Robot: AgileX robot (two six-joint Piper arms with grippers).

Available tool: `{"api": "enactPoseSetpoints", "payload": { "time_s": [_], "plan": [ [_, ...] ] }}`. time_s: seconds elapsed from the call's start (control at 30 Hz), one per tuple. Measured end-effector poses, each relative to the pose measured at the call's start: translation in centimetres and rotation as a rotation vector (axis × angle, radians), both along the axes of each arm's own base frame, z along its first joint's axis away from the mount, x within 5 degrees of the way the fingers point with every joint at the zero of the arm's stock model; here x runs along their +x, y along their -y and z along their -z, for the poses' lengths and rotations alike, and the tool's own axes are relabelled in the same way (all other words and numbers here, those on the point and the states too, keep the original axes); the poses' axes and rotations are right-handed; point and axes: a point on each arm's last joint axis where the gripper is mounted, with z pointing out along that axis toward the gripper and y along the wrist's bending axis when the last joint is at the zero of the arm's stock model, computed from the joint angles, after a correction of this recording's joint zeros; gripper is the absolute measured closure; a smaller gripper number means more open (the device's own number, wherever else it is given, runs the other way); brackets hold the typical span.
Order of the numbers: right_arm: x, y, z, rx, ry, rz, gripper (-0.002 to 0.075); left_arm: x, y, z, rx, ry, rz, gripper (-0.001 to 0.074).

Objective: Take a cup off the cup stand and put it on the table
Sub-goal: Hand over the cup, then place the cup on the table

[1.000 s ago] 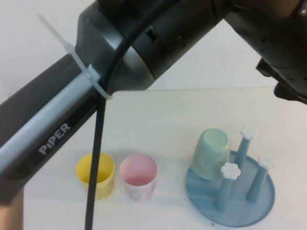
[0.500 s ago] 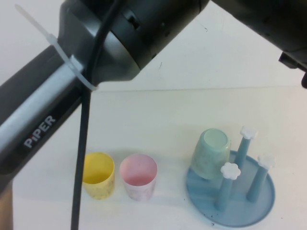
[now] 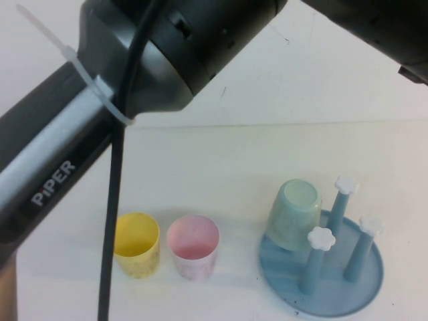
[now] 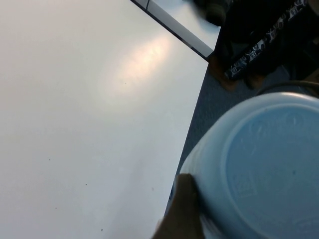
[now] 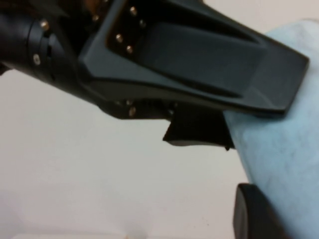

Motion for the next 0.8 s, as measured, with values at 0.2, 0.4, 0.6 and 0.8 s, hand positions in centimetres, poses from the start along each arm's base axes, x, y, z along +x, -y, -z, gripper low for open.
{"api": "enactPoseSetpoints", "payload": {
  "time_s": [0.2,0.4,0.6,0.8],
  "plan": [
    [0.1,0.2,0.0,-0.039,0.018,0.039,0.0692,0.3,0.1,0.9,0.067,0.079,0.029,0.0075],
    [0.7,0.5,0.7,-0.176,0.001,0.095,0.0703,1.2,-0.4,1.6,0.156,0.184,-0.012,0.0161],
    [2.9,0.3,2.3,-0.312,-0.176,0.054,0.0704,2.4,-1.8,1.9,0.306,0.311,-0.119,0.0594],
    [6.0,0.5,1.7,-0.54,-0.361,0.016,0.0704,3.5,-4.5,0.1,0.411,0.515,-0.278,0.0722]
  ]
}}
